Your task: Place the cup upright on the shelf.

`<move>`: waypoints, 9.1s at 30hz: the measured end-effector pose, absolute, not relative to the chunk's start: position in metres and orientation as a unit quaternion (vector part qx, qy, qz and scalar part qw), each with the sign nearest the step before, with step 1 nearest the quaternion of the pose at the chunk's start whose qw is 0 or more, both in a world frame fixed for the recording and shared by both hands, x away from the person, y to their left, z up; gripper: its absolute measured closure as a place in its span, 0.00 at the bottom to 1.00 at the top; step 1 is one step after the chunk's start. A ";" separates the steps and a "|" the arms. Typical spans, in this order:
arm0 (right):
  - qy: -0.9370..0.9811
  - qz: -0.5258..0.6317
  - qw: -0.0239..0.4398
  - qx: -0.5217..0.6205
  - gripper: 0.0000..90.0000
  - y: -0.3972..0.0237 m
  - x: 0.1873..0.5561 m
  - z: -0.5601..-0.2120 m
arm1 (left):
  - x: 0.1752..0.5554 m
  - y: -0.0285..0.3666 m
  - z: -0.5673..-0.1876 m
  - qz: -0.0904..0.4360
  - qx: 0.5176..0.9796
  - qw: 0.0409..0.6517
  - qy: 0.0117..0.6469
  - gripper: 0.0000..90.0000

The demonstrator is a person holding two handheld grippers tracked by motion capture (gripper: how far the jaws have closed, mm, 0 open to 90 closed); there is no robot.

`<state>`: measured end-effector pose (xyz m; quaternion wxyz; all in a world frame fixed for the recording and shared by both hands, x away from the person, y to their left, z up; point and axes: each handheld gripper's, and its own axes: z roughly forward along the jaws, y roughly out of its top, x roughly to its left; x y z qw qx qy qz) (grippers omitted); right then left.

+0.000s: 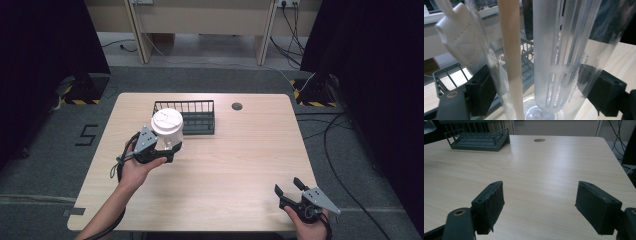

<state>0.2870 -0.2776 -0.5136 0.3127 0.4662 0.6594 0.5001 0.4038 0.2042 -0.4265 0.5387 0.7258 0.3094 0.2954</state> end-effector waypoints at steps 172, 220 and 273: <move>0.660 0.504 0.300 0.469 0.26 -0.279 0.288 -0.514 | 0.549 0.169 -0.439 0.308 0.705 0.465 0.437 0.16; 0.661 0.501 0.301 0.470 0.26 -0.279 0.287 -0.514 | 0.481 0.204 -0.433 0.287 0.713 0.482 0.422 0.16; 0.662 0.499 0.300 0.473 0.26 -0.278 0.287 -0.514 | 0.381 0.263 -0.471 0.288 0.713 0.473 0.430 0.17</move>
